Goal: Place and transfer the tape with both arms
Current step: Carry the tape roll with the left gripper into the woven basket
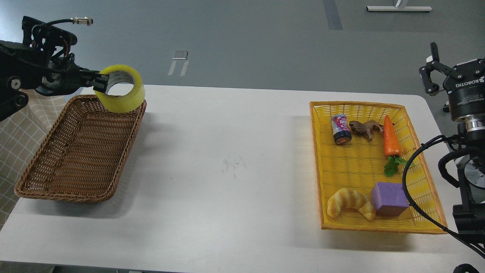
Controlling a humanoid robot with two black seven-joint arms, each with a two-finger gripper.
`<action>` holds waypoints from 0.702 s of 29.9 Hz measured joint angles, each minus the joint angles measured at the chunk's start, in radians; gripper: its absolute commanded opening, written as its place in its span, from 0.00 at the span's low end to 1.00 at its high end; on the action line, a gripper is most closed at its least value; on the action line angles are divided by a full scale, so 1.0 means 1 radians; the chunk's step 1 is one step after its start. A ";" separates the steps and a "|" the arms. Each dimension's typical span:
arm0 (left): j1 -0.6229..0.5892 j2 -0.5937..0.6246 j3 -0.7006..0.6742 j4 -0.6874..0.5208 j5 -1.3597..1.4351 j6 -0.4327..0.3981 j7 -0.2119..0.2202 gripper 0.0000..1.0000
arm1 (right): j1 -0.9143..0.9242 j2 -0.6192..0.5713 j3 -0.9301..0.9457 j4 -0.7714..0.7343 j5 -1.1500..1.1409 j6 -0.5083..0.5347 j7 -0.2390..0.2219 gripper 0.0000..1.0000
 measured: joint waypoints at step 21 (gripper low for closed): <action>0.266 0.066 -0.002 0.106 -0.018 0.026 -0.070 0.00 | -0.001 0.004 0.000 -0.001 0.000 0.000 0.000 1.00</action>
